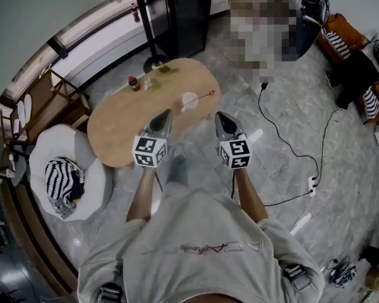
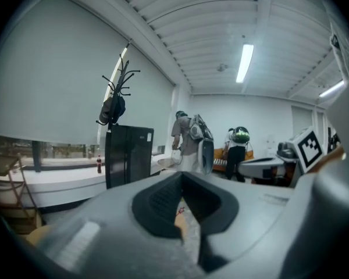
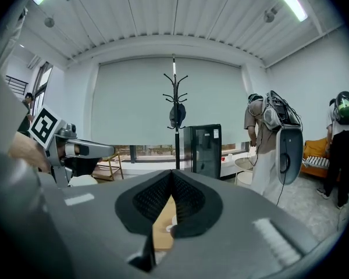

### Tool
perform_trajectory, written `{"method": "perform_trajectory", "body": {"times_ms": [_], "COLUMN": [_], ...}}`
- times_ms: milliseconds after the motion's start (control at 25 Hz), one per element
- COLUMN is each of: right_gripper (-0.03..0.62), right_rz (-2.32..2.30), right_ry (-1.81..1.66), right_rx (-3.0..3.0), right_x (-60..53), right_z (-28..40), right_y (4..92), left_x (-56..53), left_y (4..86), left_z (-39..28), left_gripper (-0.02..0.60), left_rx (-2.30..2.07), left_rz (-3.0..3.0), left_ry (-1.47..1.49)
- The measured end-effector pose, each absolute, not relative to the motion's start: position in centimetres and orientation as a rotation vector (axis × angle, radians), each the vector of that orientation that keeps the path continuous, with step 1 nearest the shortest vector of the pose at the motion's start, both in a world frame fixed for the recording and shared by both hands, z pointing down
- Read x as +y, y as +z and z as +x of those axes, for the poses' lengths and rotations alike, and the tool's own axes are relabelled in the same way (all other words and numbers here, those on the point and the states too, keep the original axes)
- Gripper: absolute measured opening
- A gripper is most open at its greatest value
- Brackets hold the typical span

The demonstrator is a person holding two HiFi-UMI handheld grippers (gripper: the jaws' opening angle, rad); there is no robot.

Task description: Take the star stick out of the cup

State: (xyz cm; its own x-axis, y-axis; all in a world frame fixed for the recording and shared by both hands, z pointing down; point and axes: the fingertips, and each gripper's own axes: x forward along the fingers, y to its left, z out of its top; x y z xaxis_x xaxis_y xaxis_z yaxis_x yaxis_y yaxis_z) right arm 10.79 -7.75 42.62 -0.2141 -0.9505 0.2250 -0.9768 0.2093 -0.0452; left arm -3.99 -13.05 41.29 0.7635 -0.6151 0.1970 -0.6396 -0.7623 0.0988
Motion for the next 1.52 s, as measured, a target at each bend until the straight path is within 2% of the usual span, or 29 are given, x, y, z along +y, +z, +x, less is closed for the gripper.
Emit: {"method": "perform_trajectory", "body": {"times_ms": [440,840,1520], "right_gripper": [0.005,0.005,0.005], "right_rz": [1.901,1.846,1.850], "right_ry": [0.335,0.408,0.590], "right_rx": [-2.259,-2.230,-2.176], "right_x": [-20.7,-31.1,-34.8], "right_z": [12.8,11.8,16.0], "right_y": [42.9,45.4,51.6], "left_x": [-26.5,-36.5,-40.2], "left_y": [42.3,45.7,51.9], "left_z": [-1.8,-2.3,2.0], "left_gripper": [0.003,0.003,0.003], "left_rx": [-0.918,-0.889,-0.814], "left_rz": [2.770,2.696,2.615], "left_ry": [0.254,0.303,0.430]}}
